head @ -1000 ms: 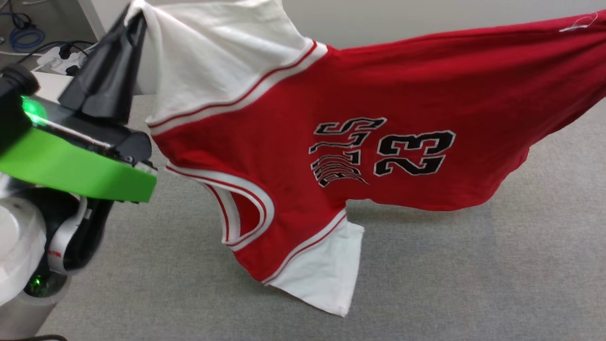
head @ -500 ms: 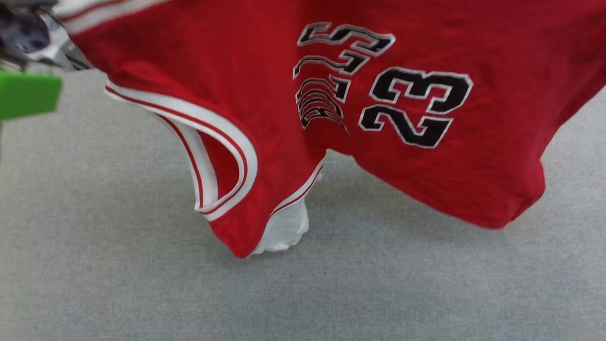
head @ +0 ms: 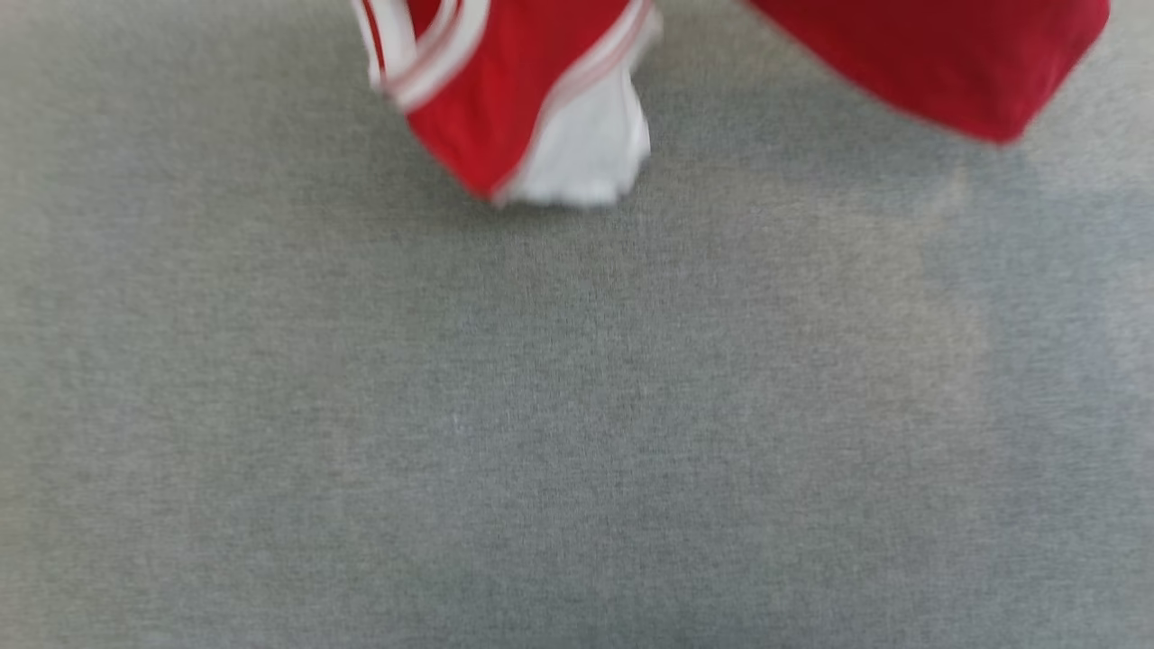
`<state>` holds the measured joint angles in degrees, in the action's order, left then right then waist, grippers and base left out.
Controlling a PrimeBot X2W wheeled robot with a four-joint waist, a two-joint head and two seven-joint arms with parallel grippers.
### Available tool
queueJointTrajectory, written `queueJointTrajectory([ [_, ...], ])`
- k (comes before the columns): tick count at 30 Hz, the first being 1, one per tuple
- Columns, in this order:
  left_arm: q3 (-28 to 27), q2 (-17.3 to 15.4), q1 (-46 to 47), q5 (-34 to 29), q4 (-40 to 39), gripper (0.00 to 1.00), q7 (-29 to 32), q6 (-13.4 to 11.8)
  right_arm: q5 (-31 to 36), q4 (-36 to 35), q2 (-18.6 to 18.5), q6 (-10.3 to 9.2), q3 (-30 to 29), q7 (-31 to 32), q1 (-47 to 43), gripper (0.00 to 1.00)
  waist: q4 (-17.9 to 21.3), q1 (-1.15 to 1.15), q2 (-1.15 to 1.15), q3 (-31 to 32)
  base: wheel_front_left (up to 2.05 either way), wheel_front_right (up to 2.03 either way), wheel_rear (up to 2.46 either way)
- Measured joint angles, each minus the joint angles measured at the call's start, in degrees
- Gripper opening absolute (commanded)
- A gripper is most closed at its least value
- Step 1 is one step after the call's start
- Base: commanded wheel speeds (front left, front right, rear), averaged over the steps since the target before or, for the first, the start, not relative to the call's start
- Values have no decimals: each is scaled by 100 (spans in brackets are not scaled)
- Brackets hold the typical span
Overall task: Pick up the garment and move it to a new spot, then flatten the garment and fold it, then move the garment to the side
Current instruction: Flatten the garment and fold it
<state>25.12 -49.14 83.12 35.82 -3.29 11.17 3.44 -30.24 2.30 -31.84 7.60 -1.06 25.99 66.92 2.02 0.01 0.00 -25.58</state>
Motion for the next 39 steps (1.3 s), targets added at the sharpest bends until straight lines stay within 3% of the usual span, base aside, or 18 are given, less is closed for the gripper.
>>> queueJointTrajectory([
  [4,354,331,1126,-437,975,0,-18,274,274,900,101,1,292,-426,971,0,10,0,0,-482,0,0,0],
  [11,691,966,2846,-987,2807,0,-777,389,844,2309,509,2,580,-1347,2354,0,44,1,0,-1199,0,0,0],
  [19,1170,1363,3227,-1293,4121,0,-1929,396,1120,3404,951,1,682,-2296,2849,0,40,0,0,-1700,0,0,0],
  [28,1483,1770,1720,-721,4376,0,-2553,396,703,3796,1194,-5,1324,-3018,2119,0,-126,0,0,-1606,0,0,0],
  [39,1128,2069,-1504,-449,2973,0,-2583,350,-405,3579,1067,-5,2458,-3276,-174,0,-196,-2,0,-818,0,0,0],
])
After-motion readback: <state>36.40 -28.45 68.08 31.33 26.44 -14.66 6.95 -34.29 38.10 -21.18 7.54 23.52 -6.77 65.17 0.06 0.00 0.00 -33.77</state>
